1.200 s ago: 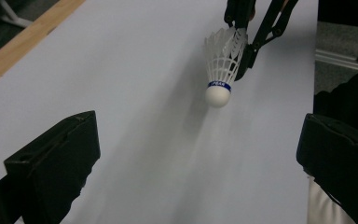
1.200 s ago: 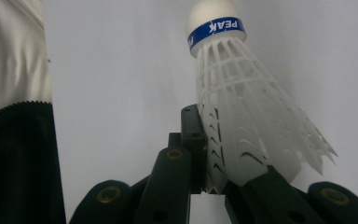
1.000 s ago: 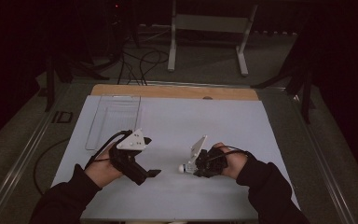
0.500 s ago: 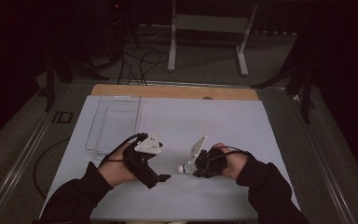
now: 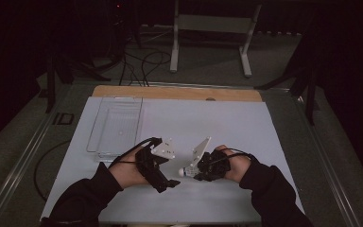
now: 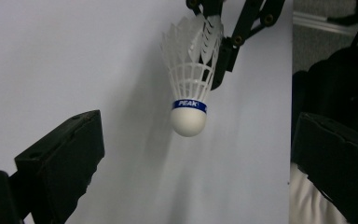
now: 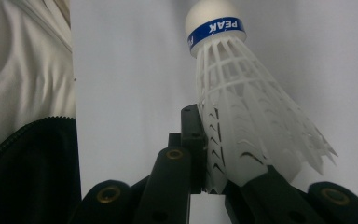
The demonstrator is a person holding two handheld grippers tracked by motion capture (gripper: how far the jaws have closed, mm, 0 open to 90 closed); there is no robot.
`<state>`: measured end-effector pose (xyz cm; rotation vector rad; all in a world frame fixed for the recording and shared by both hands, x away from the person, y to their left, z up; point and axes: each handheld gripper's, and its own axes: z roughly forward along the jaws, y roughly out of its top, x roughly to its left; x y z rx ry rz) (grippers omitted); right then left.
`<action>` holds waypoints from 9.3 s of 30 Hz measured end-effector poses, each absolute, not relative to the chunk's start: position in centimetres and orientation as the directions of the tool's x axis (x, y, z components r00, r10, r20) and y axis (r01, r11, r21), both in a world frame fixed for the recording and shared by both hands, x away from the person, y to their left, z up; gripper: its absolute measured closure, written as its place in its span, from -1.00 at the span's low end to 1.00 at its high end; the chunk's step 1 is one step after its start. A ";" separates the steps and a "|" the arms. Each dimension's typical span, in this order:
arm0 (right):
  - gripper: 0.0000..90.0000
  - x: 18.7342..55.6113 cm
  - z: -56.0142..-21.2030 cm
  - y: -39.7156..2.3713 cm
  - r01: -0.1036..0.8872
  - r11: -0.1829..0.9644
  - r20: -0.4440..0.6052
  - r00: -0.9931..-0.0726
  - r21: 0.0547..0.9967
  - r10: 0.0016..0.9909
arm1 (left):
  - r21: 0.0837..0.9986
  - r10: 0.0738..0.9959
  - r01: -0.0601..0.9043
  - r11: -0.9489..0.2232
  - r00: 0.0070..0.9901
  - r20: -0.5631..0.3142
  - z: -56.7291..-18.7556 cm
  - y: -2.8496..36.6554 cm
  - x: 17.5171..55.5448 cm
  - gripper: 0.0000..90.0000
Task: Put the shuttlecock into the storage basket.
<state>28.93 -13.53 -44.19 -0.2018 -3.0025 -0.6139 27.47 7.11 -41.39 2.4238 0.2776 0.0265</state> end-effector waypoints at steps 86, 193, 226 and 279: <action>-0.77 29.5 -45.1 -15.7 0.271 0.819 0.047 -0.957 0.506 0.287 | 0.532 0.233 0.238 -0.813 0.969 -0.078 -43.3 6.8 29.9 0.45; -0.79 25.2 -52.3 -29.7 0.428 0.516 0.115 -0.839 0.742 0.532 | 0.611 0.756 0.615 -0.498 0.654 -0.042 -37.2 25.7 31.8 0.45; -0.79 25.2 -52.5 -29.5 0.435 0.514 0.136 -0.844 0.739 0.519 | 0.569 0.838 0.717 -0.403 0.539 -0.087 -41.2 28.0 33.5 0.45; -0.79 25.3 -52.4 -29.7 0.444 0.508 0.151 -0.842 0.738 0.518 | 0.442 0.829 0.764 -0.471 0.554 -0.075 -44.3 28.8 34.7 0.07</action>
